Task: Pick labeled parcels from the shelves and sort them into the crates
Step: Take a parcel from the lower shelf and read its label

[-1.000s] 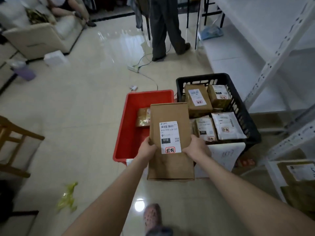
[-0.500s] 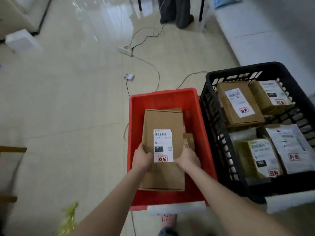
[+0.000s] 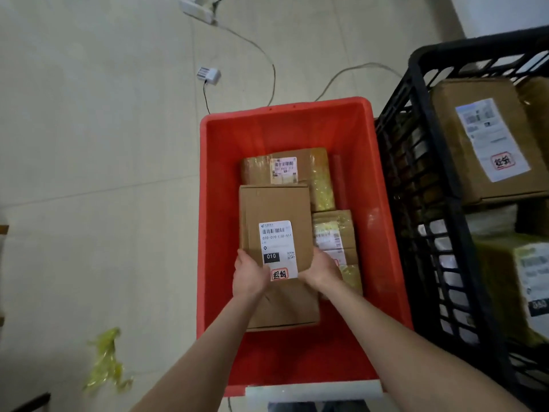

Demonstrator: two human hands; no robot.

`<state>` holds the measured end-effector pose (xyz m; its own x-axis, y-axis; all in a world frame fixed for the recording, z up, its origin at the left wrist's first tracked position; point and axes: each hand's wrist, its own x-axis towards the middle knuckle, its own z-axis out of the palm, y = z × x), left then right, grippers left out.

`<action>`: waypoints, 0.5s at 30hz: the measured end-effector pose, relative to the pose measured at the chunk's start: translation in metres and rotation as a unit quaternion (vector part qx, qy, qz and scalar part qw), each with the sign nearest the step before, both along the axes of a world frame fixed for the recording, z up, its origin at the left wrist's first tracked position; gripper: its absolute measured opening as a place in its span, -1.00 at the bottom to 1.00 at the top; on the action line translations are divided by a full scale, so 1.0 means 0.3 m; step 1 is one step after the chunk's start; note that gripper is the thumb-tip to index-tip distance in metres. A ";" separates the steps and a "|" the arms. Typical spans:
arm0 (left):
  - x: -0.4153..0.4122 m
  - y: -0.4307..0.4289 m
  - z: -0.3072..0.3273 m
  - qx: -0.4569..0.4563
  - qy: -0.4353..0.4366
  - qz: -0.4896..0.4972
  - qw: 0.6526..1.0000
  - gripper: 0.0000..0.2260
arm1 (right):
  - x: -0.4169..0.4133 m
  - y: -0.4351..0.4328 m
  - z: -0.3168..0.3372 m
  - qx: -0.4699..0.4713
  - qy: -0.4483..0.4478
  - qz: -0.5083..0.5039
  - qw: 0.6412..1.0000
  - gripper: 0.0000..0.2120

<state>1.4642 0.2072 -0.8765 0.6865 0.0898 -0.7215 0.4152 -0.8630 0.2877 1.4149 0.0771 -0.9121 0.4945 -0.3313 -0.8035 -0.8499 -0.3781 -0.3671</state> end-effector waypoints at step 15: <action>0.001 -0.017 0.021 0.088 -0.090 -0.305 0.944 -0.26 | -0.029 0.017 0.082 -0.122 -0.001 0.196 0.973 -0.29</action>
